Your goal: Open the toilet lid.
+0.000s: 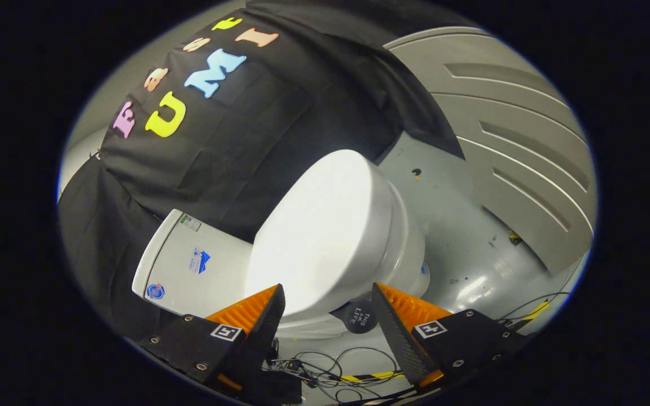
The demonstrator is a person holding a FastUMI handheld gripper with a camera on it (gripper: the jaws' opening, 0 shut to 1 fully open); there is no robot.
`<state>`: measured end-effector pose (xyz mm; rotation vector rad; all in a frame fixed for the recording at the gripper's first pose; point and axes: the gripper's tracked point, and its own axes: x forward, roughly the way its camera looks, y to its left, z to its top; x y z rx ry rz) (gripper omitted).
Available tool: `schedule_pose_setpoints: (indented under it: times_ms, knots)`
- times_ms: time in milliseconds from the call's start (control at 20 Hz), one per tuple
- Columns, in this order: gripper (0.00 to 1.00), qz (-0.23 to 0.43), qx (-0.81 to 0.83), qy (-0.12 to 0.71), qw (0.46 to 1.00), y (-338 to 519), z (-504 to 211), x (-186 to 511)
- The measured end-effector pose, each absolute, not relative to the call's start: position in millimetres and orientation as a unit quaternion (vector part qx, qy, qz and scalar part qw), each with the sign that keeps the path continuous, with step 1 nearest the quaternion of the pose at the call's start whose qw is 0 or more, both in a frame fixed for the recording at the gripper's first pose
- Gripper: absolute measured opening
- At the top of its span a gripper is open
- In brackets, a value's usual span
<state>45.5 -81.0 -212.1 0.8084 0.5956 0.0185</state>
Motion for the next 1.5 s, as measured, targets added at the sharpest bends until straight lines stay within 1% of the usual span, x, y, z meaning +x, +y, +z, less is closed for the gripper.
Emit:
schedule_pose_setpoints:
  times_ms: [450,550,700,950,1050,1100,1250,1300,1350,1500]
  knots:
    - [0.94,-0.013,0.454,0.321,0.831,-88.2,-248.2,41.0]
    - [0.94,0.000,0.477,0.328,0.815,-82.5,-252.8,38.4]
    - [0.89,0.029,0.519,0.339,0.784,-66.1,-253.2,35.8]
    - [0.81,0.049,0.533,0.333,0.776,-57.5,-253.1,40.9]
    - [0.72,0.046,0.541,0.335,0.770,-57.5,-256.1,41.7]
    - [0.64,0.043,0.544,0.336,0.768,-57.7,-258.7,41.4]
    - [0.46,0.033,0.555,0.340,0.758,-61.7,-266.4,40.9]
    - [0.37,0.030,0.558,0.340,0.756,-62.8,-266.3,41.1]
    - [0.34,0.026,0.556,0.340,0.758,-62.5,-266.6,40.0]
    - [0.16,0.022,0.550,0.335,0.765,-65.4,-266.1,41.1]
